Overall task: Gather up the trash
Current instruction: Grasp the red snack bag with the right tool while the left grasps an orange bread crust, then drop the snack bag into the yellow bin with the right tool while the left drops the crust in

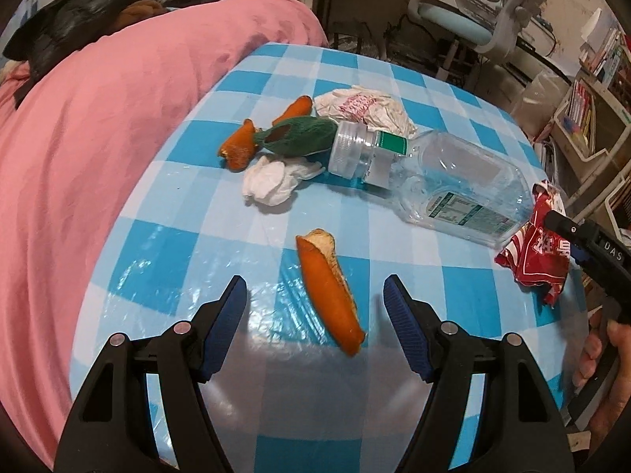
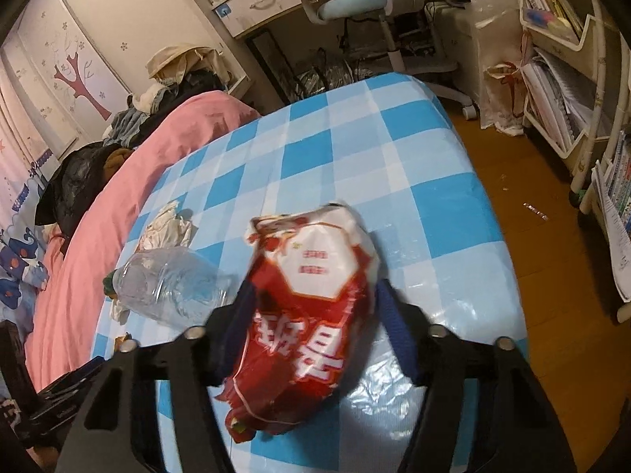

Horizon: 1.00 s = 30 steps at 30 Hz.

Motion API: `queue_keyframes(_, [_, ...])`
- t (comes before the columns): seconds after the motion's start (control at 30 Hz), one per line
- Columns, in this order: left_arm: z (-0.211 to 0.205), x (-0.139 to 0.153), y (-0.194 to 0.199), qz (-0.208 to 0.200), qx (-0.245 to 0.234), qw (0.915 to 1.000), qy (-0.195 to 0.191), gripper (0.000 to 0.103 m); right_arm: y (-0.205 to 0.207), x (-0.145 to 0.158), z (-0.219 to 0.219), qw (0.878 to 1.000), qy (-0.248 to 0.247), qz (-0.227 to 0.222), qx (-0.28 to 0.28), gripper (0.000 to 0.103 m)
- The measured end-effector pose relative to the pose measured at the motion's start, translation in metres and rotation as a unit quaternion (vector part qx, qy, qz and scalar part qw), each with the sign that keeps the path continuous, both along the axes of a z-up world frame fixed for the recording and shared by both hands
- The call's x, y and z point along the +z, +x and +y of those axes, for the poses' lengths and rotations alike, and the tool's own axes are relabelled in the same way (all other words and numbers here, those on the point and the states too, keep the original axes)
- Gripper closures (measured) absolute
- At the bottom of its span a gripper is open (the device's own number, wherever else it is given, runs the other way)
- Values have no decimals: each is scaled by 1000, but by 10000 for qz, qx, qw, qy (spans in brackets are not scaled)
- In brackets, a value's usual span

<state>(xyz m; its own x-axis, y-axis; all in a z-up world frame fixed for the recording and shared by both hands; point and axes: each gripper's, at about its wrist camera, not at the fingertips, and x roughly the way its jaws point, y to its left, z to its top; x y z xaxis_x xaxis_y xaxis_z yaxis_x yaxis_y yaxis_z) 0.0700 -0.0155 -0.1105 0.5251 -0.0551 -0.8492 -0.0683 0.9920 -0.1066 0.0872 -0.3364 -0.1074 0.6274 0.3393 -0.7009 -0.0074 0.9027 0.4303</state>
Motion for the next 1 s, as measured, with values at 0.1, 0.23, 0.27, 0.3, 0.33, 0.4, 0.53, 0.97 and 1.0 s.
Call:
queue_keyframes(0.1, [-2,-5,4,63,-12,10000,18,37,2,-1,-2,10000,84,36,29,66])
queue_keyframes(0.23, [-5,-8,5,69,-52,9999,119,51,0,2,-5,9997,257,-36,19,73])
queue_keyframes(0.27, [-6,-7,5,61,-72,9999,139,61,-1,4,-6,9996,274,-86,2,74])
queue_keyframes(0.3, [-6,-7,4,54,-81,9998,149,67,-1,5,-6,9995,291,-124,-8,76])
queue_keyframes(0.33, [-5,-7,4,57,-117,9999,97,77,-2,7,-8,9993,332,-171,-23,77])
queue_keyframes(0.4, [-2,-6,3,70,-155,9998,-45,84,-6,11,-10,9988,410,-246,-63,79])
queue_keyframes(0.53, [1,1,-4,-12,-252,9993,-269,87,-15,22,-14,9977,523,-408,-128,80])
queue_keyframes(0.97, [21,48,-62,-727,-283,9954,-564,87,-84,60,13,9923,651,-974,409,80])
queue_keyframes(1.0, [23,49,-67,-746,-265,9952,-569,87,-90,61,18,9919,627,-994,481,80])
